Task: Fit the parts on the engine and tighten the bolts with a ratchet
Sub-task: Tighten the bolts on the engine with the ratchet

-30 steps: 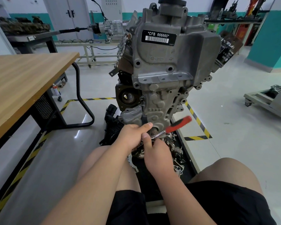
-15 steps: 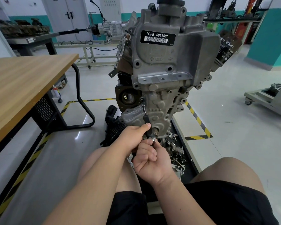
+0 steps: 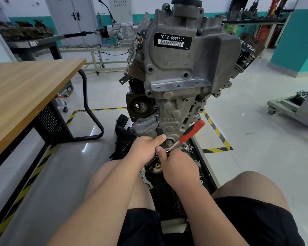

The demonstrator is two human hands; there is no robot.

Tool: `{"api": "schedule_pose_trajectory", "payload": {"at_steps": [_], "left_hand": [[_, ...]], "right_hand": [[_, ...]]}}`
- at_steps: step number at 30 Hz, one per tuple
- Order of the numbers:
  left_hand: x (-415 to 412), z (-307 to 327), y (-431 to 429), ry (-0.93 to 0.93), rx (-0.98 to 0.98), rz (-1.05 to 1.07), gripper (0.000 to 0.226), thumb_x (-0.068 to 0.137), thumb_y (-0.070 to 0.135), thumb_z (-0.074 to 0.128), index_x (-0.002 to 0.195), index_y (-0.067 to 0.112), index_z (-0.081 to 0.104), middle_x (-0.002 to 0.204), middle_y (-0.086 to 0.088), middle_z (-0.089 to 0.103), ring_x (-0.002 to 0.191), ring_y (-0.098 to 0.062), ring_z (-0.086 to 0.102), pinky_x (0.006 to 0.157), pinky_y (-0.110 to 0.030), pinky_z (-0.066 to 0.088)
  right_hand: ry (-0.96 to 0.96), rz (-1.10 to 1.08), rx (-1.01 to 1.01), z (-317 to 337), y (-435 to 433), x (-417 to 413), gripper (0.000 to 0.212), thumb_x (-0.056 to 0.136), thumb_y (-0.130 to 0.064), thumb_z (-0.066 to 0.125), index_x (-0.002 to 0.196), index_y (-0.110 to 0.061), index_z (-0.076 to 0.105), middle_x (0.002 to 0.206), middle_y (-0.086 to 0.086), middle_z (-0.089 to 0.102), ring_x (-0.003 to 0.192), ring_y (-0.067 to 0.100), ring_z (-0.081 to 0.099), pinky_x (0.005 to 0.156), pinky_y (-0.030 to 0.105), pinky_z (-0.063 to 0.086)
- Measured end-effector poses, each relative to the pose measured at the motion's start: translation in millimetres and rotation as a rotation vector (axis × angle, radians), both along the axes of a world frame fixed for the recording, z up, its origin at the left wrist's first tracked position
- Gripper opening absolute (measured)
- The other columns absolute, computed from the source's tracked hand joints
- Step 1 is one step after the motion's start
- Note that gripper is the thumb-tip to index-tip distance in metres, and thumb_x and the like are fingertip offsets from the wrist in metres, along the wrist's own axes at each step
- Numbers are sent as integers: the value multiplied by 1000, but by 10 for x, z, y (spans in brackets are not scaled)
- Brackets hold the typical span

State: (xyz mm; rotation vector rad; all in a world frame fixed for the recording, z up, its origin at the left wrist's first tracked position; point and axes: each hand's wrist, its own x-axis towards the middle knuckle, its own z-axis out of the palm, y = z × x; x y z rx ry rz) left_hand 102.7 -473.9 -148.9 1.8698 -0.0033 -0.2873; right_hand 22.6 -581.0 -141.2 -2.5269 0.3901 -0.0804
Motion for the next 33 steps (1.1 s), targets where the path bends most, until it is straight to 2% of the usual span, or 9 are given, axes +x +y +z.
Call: {"api": "schedule_pose_trajectory", "payload": {"at_steps": [3, 8, 11, 17, 19, 22, 26, 29, 33], "left_hand": [[-33, 50, 4, 30, -9, -21, 50, 65, 68, 65, 53, 21, 50, 53, 0, 40, 38, -12, 33, 46, -24, 27], [-76, 60, -24, 78, 27, -69, 59, 77, 74, 53, 52, 22, 64, 49, 5, 52, 37, -9, 45, 40, -19, 32], [-91, 81, -37, 85, -2, -101, 51, 86, 67, 50, 50, 37, 69, 47, 11, 58, 36, -2, 48, 41, -18, 33], [-61, 66, -18, 78, -27, -90, 48, 84, 59, 60, 46, 31, 65, 50, 9, 59, 43, -5, 52, 53, -23, 41], [-64, 66, -5, 76, -48, -86, 46, 83, 57, 62, 46, 30, 64, 48, 9, 57, 44, -5, 52, 56, -24, 44], [-74, 73, 5, 69, -64, -67, 44, 78, 58, 64, 51, 24, 62, 44, 7, 51, 39, -8, 47, 44, -19, 37], [-57, 65, -5, 5, -45, -17, 45, 74, 57, 67, 62, 17, 51, 48, 4, 40, 40, -12, 36, 46, -25, 27], [-44, 47, -23, 13, -40, -11, 53, 79, 51, 69, 41, 22, 47, 40, 10, 38, 34, -7, 33, 48, -26, 27], [-24, 51, -20, 11, -58, -4, 58, 79, 52, 69, 36, 25, 43, 39, 11, 36, 35, -7, 33, 47, -26, 27]], "right_hand": [[-38, 17, 246, -11, 8, -20, 59, 97, -62, 30, 63, -16, 46, 59, -1, 52, 59, 21, 52, 55, 36, 40], [112, -141, 1592, -4, 51, -81, 58, 99, -59, 33, 70, -13, 54, 45, -1, 37, 36, 15, 36, 45, 24, 43], [290, -107, 2144, -9, 81, -93, 61, 97, -63, 32, 64, -16, 55, 42, -7, 31, 30, 9, 30, 38, 20, 41], [361, 23, 2580, -40, 131, -120, 53, 98, -50, 34, 66, -12, 54, 37, -4, 37, 28, 7, 27, 39, 22, 43], [358, 14, 2524, -24, 151, -109, 54, 96, -52, 36, 64, -13, 55, 37, -5, 36, 28, 6, 25, 37, 21, 42], [262, -127, 2082, -1, 212, -79, 62, 95, -65, 36, 60, -16, 55, 38, -6, 30, 28, 10, 27, 36, 20, 37], [-34, -171, 1015, -26, 177, -78, 60, 97, -59, 36, 69, -12, 58, 46, -3, 50, 41, 16, 50, 46, 30, 44], [-119, -58, 208, -58, 45, -75, 55, 89, -69, 31, 67, -21, 47, 65, -3, 58, 65, 19, 59, 57, 34, 43], [-183, -61, 105, -75, -19, 3, 57, 84, -72, 40, 57, -21, 38, 53, -7, 45, 51, 15, 45, 48, 31, 28]]}}
